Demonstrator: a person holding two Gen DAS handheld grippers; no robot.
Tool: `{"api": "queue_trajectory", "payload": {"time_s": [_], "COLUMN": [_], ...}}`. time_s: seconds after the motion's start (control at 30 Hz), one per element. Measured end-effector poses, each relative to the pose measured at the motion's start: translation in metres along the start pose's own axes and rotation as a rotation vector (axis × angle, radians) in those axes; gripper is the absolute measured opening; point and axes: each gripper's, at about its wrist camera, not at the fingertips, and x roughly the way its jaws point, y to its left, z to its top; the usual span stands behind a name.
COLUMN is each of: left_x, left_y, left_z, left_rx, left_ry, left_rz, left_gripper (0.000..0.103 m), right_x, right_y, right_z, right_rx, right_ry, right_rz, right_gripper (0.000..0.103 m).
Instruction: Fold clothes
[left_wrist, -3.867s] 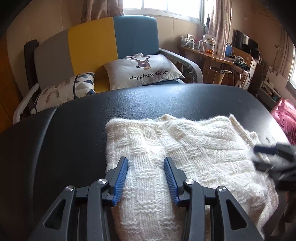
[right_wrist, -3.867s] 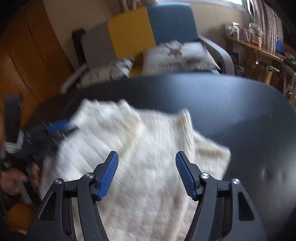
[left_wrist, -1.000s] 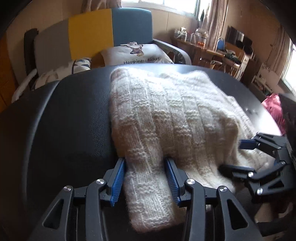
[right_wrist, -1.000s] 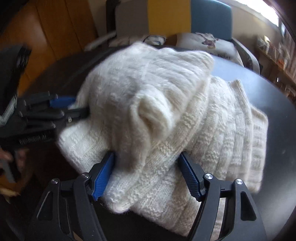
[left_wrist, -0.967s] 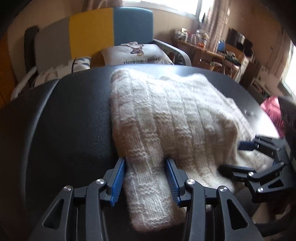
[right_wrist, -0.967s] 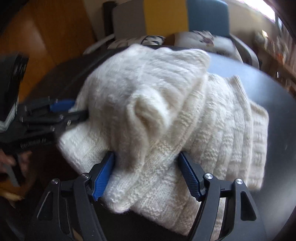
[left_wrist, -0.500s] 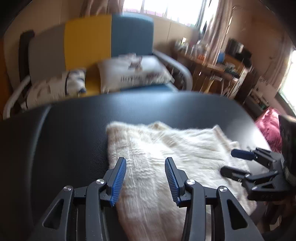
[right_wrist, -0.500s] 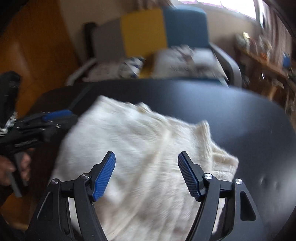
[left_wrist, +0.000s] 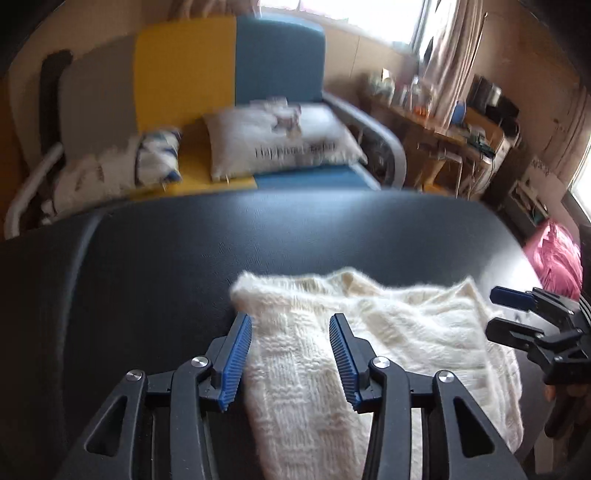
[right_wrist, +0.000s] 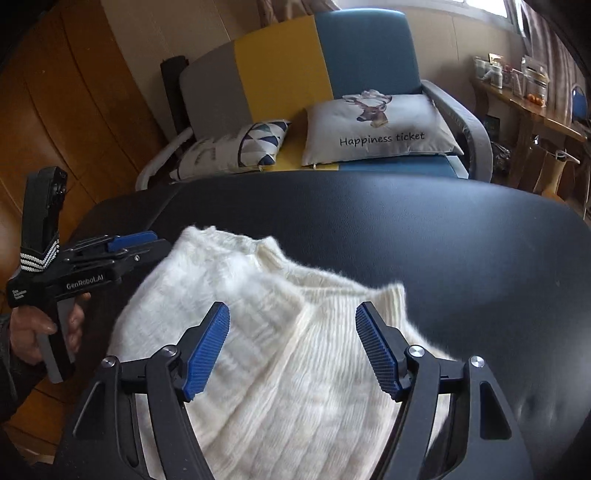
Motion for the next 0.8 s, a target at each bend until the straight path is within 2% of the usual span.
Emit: {"api": "queue_trajectory", "payload": {"time_s": [0.03,0.1,0.13,0.23,0.3,0.37,0.4,0.43,0.5,0.57,0.6,0.63,0.7,0.8], "left_x": [0.014,0.033,0.032,0.012,-0.006,-0.024,-0.029,-0.027,-0.009,0.024,0.028,0.023,0.014,-0.016], "left_y": [-0.001,0.000,0.000,-0.001,-0.004,-0.010,-0.017,-0.026,-0.035,-0.046,-0.049,-0.050,-0.050,-0.048], "left_z": [0.002,-0.004,-0.005,-0.001,0.002,0.004,0.004,0.004,0.003,-0.010,-0.015,-0.016,-0.016,-0.023], "left_rx": [0.008,-0.002,-0.008,-0.024,-0.004,0.023,0.050,0.086,0.123,0.152,0.153,0.144,0.127,0.111], "left_ry": [0.058,0.109,0.093,0.029,-0.033,-0.110,-0.125,-0.111,-0.032,0.106,0.089,0.049,0.039,-0.045], "left_rz": [0.003,0.007,0.007,0.014,0.043,0.032,0.027,0.027,0.043,0.064,0.080,0.084,0.077,0.081], "left_gripper": [0.044,0.044,0.044,0.044,0.044,0.044,0.044,0.044,0.044,0.044,0.044,0.044,0.044,0.044], "right_x": [0.008,0.026,0.031,0.021,0.003,-0.019,-0.027,-0.032,-0.037,-0.023,-0.012,-0.011,-0.023,-0.054], "right_y": [-0.006,-0.023,-0.030,-0.039,-0.032,-0.023,-0.020,-0.018,-0.015,-0.019,-0.022,-0.024,-0.025,-0.017], "right_z": [0.002,-0.001,-0.005,-0.008,-0.009,-0.014,-0.018,-0.023,-0.034,-0.048,-0.057,-0.061,-0.062,-0.064], "right_rx": [0.006,0.042,0.072,0.114,0.083,0.045,0.033,0.024,0.016,0.022,0.016,0.019,0.040,0.038], "right_ry": [0.033,0.107,0.114,0.090,0.062,0.027,0.021,0.022,0.041,0.114,0.169,0.184,0.150,0.078], "right_rz": [-0.011,-0.029,-0.001,0.045,0.026,0.041,0.047,0.053,0.057,0.029,0.001,-0.011,-0.006,0.003], "right_gripper": [0.075,0.077,0.081,0.081,0.081,0.081,0.081,0.081,0.081,0.081,0.081,0.084,0.084,0.084]}}
